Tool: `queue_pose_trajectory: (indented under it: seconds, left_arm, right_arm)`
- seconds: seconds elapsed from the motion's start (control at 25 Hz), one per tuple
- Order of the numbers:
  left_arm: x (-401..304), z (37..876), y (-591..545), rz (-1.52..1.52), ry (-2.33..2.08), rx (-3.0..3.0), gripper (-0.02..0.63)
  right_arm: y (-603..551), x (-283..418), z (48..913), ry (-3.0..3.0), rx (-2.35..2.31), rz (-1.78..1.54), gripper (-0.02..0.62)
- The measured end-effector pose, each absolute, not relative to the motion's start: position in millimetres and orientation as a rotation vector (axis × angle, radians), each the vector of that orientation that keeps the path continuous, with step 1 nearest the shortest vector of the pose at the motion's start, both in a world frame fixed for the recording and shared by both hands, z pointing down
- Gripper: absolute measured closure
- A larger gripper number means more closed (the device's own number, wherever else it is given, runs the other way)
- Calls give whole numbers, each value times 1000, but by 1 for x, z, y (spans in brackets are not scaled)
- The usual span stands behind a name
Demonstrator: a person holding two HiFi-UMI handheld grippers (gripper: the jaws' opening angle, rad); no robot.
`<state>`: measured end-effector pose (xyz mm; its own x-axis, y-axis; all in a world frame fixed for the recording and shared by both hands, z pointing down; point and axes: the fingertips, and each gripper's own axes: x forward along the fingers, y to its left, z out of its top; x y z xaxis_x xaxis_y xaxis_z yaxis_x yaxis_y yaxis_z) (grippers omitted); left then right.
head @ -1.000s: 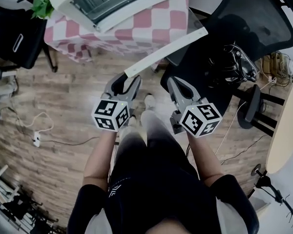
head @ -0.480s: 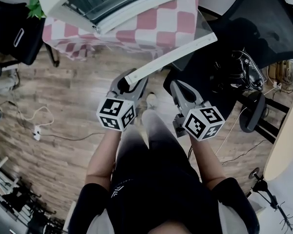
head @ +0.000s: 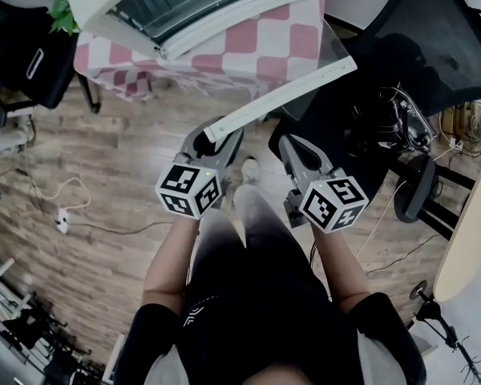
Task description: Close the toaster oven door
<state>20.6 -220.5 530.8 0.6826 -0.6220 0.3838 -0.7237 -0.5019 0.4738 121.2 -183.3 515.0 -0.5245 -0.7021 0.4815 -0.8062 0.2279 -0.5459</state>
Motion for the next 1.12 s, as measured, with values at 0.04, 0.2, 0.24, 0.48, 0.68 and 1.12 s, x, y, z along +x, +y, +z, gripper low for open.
queue_pose_trajectory:
  seconds: [0.04,0.2,0.24,0.48,0.68,1.12]
  left_arm:
    - [20,528,-221,202,-1023,2275,436]
    - [18,516,-221,163,-1012,2265,438]
    - [18,513,-221,155,-1014,2264,437]
    - [14,490,-223,102,-1027,2258,436]
    - [12,470,-227,62,-1038,2252,436]
    - [-2,418,-249,-102,-1064,2234,433]
  right_arm:
    - [-183,121,513,-2358,1457,1175,592]
    - [-182,118,504,-2382,1455,1160,592]
    - [-182,116,502,-2389,1452,1156,592]
    - [-183,109,483,-2448,1433,1127,592]
    - [-195,108,462,-2514,1420,1070,594]
    - [-220,100,423,-2631,1342,950,592]
